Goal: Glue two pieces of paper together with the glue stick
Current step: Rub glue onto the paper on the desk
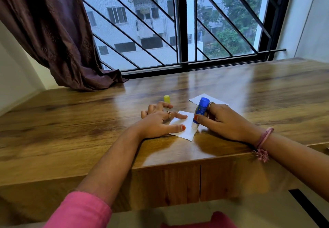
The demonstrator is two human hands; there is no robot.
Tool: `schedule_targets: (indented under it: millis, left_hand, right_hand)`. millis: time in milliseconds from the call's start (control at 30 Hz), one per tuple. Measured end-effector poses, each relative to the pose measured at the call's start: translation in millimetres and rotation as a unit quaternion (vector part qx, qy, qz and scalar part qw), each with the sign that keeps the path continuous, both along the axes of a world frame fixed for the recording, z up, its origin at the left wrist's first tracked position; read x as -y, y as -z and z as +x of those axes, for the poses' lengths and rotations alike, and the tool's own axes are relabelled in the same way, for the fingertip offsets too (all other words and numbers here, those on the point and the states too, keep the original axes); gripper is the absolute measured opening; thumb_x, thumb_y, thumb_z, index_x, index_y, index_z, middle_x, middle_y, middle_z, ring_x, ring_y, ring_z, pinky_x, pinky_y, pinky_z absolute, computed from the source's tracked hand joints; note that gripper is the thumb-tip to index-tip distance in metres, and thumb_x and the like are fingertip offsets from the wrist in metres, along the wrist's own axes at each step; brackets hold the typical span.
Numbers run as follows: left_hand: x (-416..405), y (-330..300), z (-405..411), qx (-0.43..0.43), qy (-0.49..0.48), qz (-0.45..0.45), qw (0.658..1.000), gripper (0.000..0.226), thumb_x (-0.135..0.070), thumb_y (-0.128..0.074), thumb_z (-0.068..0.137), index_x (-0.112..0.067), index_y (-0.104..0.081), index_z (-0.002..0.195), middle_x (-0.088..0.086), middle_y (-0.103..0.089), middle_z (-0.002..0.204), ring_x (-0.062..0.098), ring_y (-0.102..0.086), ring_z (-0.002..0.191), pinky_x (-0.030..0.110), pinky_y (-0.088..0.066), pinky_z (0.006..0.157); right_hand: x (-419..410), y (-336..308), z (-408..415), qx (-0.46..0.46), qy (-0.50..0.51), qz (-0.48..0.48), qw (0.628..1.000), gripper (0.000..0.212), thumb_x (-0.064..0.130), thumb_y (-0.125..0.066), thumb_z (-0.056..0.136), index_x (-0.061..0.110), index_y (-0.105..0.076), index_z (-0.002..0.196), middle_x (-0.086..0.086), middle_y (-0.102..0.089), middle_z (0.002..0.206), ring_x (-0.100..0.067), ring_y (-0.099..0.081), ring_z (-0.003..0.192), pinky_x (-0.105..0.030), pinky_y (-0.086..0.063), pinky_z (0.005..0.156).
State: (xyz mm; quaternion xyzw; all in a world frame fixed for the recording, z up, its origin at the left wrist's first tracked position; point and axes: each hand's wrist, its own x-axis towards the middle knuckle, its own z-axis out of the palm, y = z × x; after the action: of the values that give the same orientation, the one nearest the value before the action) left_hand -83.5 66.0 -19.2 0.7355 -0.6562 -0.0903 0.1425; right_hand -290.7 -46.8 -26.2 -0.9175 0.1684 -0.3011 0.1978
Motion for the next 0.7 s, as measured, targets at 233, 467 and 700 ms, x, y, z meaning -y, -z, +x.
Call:
schedule_targets:
  millis: [233, 467, 700]
  left_hand:
    - [0.5, 1.2, 0.9, -0.002, 0.002, 0.000, 1.000, 0.045, -0.081, -0.043, 0.066, -0.074, -0.042, 0.111, -0.022, -0.022, 0.129, 0.000, -0.011, 0.106, 0.032, -0.010, 0.079]
    - [0.5, 2.2, 1.7, -0.005, 0.005, 0.001, 1.000, 0.040, -0.082, -0.042, 0.066, -0.078, -0.040, 0.106, -0.024, -0.021, 0.125, -0.002, -0.011, 0.104, 0.032, -0.010, 0.076]
    - [0.5, 0.4, 1.1, -0.003, 0.002, 0.002, 1.000, 0.047, -0.080, -0.044, 0.068, -0.072, -0.042, 0.114, -0.022, -0.022, 0.128, 0.000, -0.012, 0.106, 0.032, -0.010, 0.078]
  right_hand:
    - [0.8, -0.5, -0.1, 0.008, 0.011, 0.002, 1.000, 0.032, 0.044, -0.053, 0.088, 0.034, -0.040, 0.061, 0.011, -0.043, 0.057, 0.000, -0.045, 0.052, -0.019, -0.034, 0.051]
    - [4.9, 1.4, 0.2, -0.008, 0.044, -0.002, 0.999, 0.032, 0.046, -0.051, 0.089, 0.020, -0.050, 0.070, 0.010, -0.047, 0.060, -0.005, -0.044, 0.051, -0.021, -0.028, 0.051]
    - [3.8, -0.8, 1.3, -0.005, 0.070, 0.015, 0.997, 0.029, 0.042, -0.052, 0.091, 0.028, -0.044, 0.066, 0.009, -0.046, 0.059, -0.006, -0.043, 0.051, -0.021, -0.029, 0.049]
